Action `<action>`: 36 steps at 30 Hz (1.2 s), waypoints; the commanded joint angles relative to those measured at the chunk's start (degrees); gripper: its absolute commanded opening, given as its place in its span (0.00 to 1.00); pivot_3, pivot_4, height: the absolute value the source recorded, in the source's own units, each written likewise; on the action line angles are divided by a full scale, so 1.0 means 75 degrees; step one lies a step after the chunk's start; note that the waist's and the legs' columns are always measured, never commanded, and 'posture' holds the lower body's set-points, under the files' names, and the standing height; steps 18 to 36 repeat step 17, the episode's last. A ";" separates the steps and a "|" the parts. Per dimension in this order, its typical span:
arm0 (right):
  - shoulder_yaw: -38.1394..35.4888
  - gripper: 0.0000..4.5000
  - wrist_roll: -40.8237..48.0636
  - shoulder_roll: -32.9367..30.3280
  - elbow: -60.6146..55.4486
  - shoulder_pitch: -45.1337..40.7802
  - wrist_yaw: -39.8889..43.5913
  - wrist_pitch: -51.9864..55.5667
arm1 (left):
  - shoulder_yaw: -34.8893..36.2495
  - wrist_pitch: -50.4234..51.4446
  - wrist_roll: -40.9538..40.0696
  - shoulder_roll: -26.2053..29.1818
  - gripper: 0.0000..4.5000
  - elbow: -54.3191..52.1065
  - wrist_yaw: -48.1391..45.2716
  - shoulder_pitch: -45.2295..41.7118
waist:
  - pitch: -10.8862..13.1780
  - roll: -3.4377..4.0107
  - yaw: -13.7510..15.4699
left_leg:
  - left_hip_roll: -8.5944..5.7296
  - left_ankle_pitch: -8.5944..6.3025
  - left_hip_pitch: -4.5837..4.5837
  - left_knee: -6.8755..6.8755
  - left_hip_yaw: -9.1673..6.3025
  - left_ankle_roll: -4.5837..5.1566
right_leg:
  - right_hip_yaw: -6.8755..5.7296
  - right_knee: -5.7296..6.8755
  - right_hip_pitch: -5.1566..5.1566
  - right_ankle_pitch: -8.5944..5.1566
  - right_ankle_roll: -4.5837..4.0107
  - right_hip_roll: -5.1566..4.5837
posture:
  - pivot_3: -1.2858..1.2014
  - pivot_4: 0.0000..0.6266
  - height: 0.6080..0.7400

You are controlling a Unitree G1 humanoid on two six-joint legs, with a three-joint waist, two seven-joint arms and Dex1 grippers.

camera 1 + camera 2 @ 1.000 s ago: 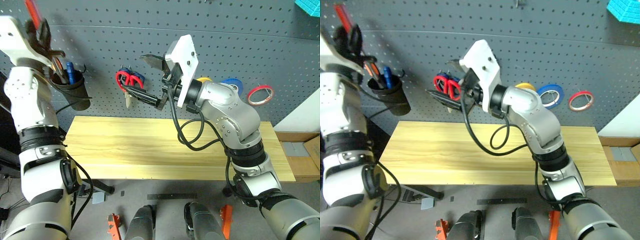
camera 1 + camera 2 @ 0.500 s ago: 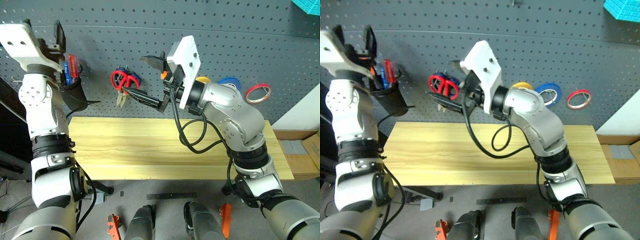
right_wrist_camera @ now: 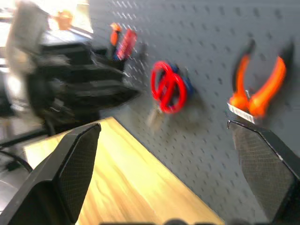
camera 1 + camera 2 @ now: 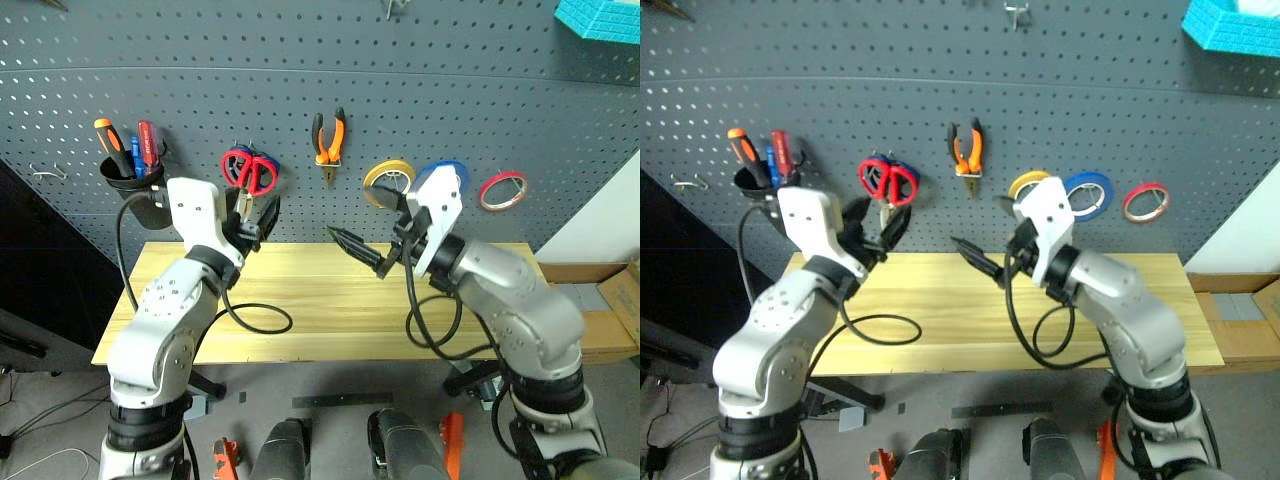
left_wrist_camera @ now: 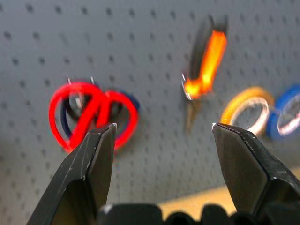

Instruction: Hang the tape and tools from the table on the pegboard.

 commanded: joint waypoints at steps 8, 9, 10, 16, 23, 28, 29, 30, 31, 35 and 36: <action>-0.1206 1.00 -0.1424 0.0649 0.3461 0.1902 -0.1479 -0.3704 | 0.0394 -0.2172 0.1192 -0.0315 0.77 0.2168 -0.0260 0.0933 | -0.0237 0.0002 0.0020 | 0.0001 0.0000 0.0046 0.0000 0.0021 -0.0001 | 0.0018 -0.0008 0.0046 -0.0023 -0.0040 -0.0001 | 0.50 0.11 1.00; -0.1383 1.00 -0.1329 0.0774 0.3805 0.1903 -0.1559 -0.3795 | 0.0493 -0.2226 0.1167 -0.0416 0.77 0.2372 -0.0228 0.0909 | -0.0253 0.0001 0.0020 | 0.0002 0.0000 0.0047 0.0000 0.0024 -0.0001 | 0.0020 -0.0006 0.0046 -0.0020 -0.0036 -0.0001 | 0.50 0.10 1.00; -0.1480 1.00 -0.1329 0.0821 0.4062 0.1888 -0.1580 -0.3921 | 0.0541 -0.2273 0.1151 -0.0494 0.77 0.2500 -0.0230 0.0881 | -0.0289 0.0005 0.0017 | 0.0004 -0.0001 0.0049 -0.0001 0.0024 -0.0001 | 0.0019 -0.0006 0.0046 -0.0018 -0.0033 0.0000 | 0.50 0.09 1.00; -0.1954 1.00 -0.1534 0.0786 0.5543 0.1695 -0.1754 -0.4782 | 0.0607 -0.3109 0.1645 -0.0640 0.77 0.3559 -0.0160 0.0780 | -0.0557 0.0019 0.0015 | 0.0001 -0.0001 0.0052 -0.0008 0.0027 -0.0002 | 0.0021 -0.0009 0.0047 -0.0007 -0.0012 0.0001 | 0.50 0.02 1.00; -0.2027 1.00 -0.1496 0.0785 0.5749 0.1636 -0.1767 -0.4869 | 0.0604 -0.3326 0.1829 -0.0611 0.77 0.3723 -0.0088 0.0758 | -0.0557 0.0019 0.0015 | 0.0001 -0.0001 0.0055 -0.0009 0.0031 -0.0002 | 0.0024 -0.0010 0.0047 -0.0007 -0.0012 0.0001 | 0.50 0.01 1.00; -0.2027 1.00 -0.1496 0.0785 0.5749 0.1636 -0.1767 -0.4869 | 0.0604 -0.3326 0.1829 -0.0611 0.77 0.3723 -0.0088 0.0758 | -0.0557 0.0019 0.0015 | 0.0001 -0.0001 0.0055 -0.0009 0.0031 -0.0002 | 0.0024 -0.0010 0.0047 -0.0007 -0.0012 0.0001 | 0.50 0.01 1.00; -0.2027 1.00 -0.1496 0.0785 0.5749 0.1636 -0.1767 -0.4869 | 0.0604 -0.3326 0.1829 -0.0611 0.77 0.3723 -0.0088 0.0758 | -0.0557 0.0019 0.0015 | 0.0001 -0.0001 0.0055 -0.0009 0.0031 -0.0002 | 0.0024 -0.0010 0.0047 -0.0007 -0.0012 0.0001 | 0.50 0.01 1.00; -0.2027 1.00 -0.1496 0.0785 0.5749 0.1636 -0.1767 -0.4869 | 0.0604 -0.3326 0.1829 -0.0611 0.77 0.3723 -0.0088 0.0758 | -0.0557 0.0019 0.0015 | 0.0001 -0.0001 0.0055 -0.0009 0.0031 -0.0002 | 0.0024 -0.0010 0.0047 -0.0007 -0.0012 0.0001 | 0.50 0.01 1.00; -0.2027 1.00 -0.1496 0.0785 0.5749 0.1636 -0.1767 -0.4869 | 0.0604 -0.3326 0.1829 -0.0611 0.77 0.3723 -0.0088 0.0758 | -0.0557 0.0019 0.0015 | 0.0001 -0.0001 0.0055 -0.0009 0.0031 -0.0002 | 0.0024 -0.0010 0.0047 -0.0007 -0.0012 0.0001 | 0.50 0.01 1.00; -0.2027 1.00 -0.1496 0.0785 0.5749 0.1636 -0.1767 -0.4869 | 0.0604 -0.3326 0.1829 -0.0611 0.77 0.3723 -0.0088 0.0758 | -0.0557 0.0019 0.0015 | 0.0001 -0.0001 0.0055 -0.0009 0.0031 -0.0002 | 0.0024 -0.0010 0.0047 -0.0007 -0.0012 0.0001 | 0.50 0.01 1.00; -0.2027 1.00 -0.1496 0.0785 0.5749 0.1636 -0.1767 -0.4869 | 0.0604 -0.3326 0.1829 -0.0611 0.77 0.3723 -0.0088 0.0758 | -0.0557 0.0019 0.0015 | 0.0001 -0.0001 0.0055 -0.0009 0.0031 -0.0002 | 0.0024 -0.0010 0.0047 -0.0007 -0.0012 0.0001 | 0.50 0.01 1.00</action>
